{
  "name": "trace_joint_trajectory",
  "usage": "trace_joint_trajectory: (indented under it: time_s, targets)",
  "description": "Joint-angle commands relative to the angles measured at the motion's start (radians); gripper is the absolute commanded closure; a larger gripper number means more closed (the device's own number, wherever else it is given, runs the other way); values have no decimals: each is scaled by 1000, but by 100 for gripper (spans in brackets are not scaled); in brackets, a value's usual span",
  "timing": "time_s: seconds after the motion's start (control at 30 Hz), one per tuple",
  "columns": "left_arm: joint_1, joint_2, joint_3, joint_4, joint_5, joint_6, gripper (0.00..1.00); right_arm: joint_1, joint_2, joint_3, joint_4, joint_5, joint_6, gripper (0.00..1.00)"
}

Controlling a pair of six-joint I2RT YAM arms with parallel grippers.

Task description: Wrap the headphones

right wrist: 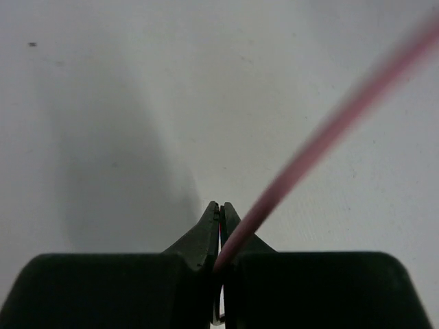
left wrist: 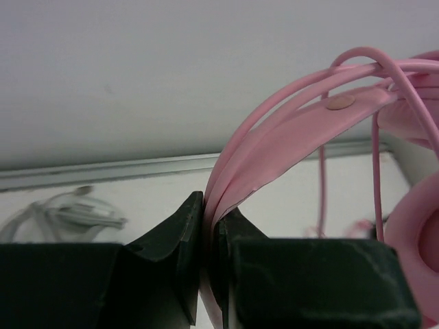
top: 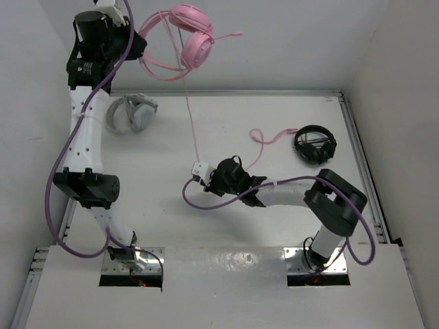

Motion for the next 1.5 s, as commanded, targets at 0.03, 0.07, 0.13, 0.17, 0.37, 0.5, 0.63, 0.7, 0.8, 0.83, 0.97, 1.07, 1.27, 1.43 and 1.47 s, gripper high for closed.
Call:
trace_joint_trajectory:
  time_s: [0.03,0.07,0.13,0.17,0.37,0.5,0.63,0.7,0.8,0.83,0.97,1.07,1.27,1.43,1.47]
  targets:
    - [10,3,-76,304,-324,102,100,97,-164,24,-182,144,-126,100]
    - [10,6,-111,328,-378,167,100,111,-188,30,-216,156,-131,100]
    - [10,20,-139,388,-475,241,100,146,-260,37,-245,183,-146,100]
    - [10,23,-171,405,-493,292,100,155,-282,44,-259,210,-147,100]
    - [-62,4,-362,488,-576,600,100,166,-457,161,-373,377,-190,100]
    - [-137,-130,-614,531,-539,810,100,111,-526,248,-325,611,-293,100]
    - [-304,-265,-891,519,-578,1006,100,-63,-541,404,-372,514,-220,100]
    - [-361,-328,-953,464,-591,1032,100,-154,-523,484,-388,464,-193,100]
    - [-452,-365,-981,303,-558,1019,100,-241,-462,564,-403,465,-201,100]
    - [-473,-368,-954,254,-535,984,100,-266,-445,604,-422,466,-200,100]
    - [-501,-390,-891,96,-443,898,100,-429,-368,658,-452,358,-74,100]
    - [-534,-401,-871,13,-368,861,100,-551,-294,719,-469,193,56,100]
    - [-564,-395,-711,-139,-167,733,100,-622,-101,804,-511,-56,129,99]
    - [-561,-387,-480,-185,-18,550,100,-619,-27,631,-381,-317,187,86]
    - [-561,-376,-449,-202,48,528,100,-616,-12,592,-333,-365,248,81]
